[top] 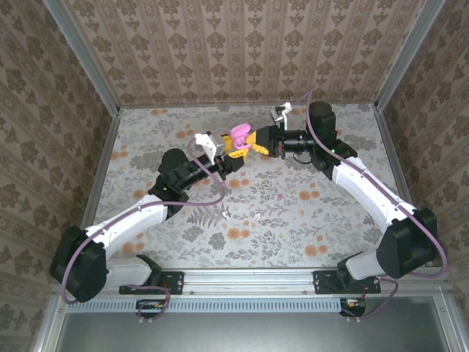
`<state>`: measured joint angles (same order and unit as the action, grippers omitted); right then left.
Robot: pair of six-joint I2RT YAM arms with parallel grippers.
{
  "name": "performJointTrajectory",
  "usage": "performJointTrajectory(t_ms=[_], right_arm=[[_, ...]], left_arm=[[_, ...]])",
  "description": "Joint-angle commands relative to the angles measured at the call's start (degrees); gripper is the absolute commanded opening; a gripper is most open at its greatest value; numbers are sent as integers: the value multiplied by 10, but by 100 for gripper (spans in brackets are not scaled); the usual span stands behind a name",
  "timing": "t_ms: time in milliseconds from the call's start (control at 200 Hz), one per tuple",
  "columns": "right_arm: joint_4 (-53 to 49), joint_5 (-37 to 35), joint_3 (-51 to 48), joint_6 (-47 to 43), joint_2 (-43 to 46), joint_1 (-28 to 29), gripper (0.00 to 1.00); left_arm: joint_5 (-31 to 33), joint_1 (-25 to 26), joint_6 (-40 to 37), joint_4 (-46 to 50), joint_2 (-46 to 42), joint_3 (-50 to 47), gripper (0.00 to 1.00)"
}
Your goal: Insert the wireless bluetooth earbuds into the charging case
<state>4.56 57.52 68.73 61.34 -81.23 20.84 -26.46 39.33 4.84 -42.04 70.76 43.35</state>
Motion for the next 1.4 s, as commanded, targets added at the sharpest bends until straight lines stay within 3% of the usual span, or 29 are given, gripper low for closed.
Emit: performJointTrajectory(t_ms=[0,125,435,690,845,925,1045,1160,1395], right_arm=[[7,3,6,-5,-1,3,25],[7,2,4,-5,0,3,26],[-32,-40,11,-42,11,-3,49],[-107,-105,11,-110,74,-37,59],[-258,-221,8,-233,110,-54,58],[-341,-315,-4,-294,113,-58,50],[-404,-382,-41,-333,92,-63,41],[-446,-392,-62,-348,47,-63,35],[-468,-357,-83,-372,-52,-56,33]], left_arm=[[0,3,4,-21,-1,10,43],[2,2,3,-17,-4,11,40],[11,1,3,-15,-8,5,39],[26,1,-1,-12,-19,-8,39],[30,-1,-4,0,-32,-16,39],[30,-1,-4,8,-40,-20,39],[29,-2,-4,24,-55,-29,39],[29,-2,-1,40,-68,-36,39],[30,-1,14,40,-76,-50,39]])
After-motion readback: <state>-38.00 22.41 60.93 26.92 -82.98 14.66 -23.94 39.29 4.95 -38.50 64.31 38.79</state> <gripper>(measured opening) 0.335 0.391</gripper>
